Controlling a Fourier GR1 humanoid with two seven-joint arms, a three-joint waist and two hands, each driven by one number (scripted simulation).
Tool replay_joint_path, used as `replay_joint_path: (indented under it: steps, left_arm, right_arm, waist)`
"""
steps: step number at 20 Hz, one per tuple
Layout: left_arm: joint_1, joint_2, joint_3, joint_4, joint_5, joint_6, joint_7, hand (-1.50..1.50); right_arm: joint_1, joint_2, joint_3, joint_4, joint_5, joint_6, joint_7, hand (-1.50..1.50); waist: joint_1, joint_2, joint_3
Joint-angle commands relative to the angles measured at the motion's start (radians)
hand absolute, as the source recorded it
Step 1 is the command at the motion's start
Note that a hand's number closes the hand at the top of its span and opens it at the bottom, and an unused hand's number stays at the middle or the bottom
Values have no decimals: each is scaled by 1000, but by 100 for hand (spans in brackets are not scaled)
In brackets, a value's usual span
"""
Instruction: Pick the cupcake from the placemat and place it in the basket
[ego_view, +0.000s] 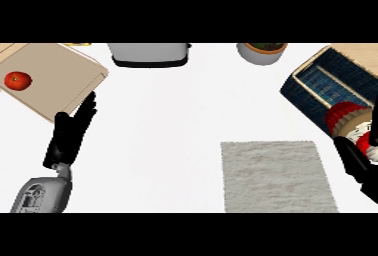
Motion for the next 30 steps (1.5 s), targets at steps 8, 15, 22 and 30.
replay_joint_path:
  steps: [8, 15, 22, 30]
  left_arm:
    - [-48, 37, 26, -9, 28, -43, 20, 0]
    - [-25, 19, 21, 38, 18, -44, -56, 0]
    - [-70, -27, -9, 21, -22, 8, 9, 0]
    - [-64, -29, -17, -10, -26, -4, 37, 0]
  right_arm:
    - [-317, -550, -94, 432, 78, 172, -61, 150]
    - [-255, -703, -39, 701, 298, 46, -394, 150]
    - [-234, -807, -5, 1031, 377, -103, -800, 150]
    - [-286, -761, 104, 1311, 503, -280, -998, 150]
  waist:
    - [31, 22, 4]
    - [38, 26, 6]
    - [36, 23, 6]
    - [36, 18, 5]
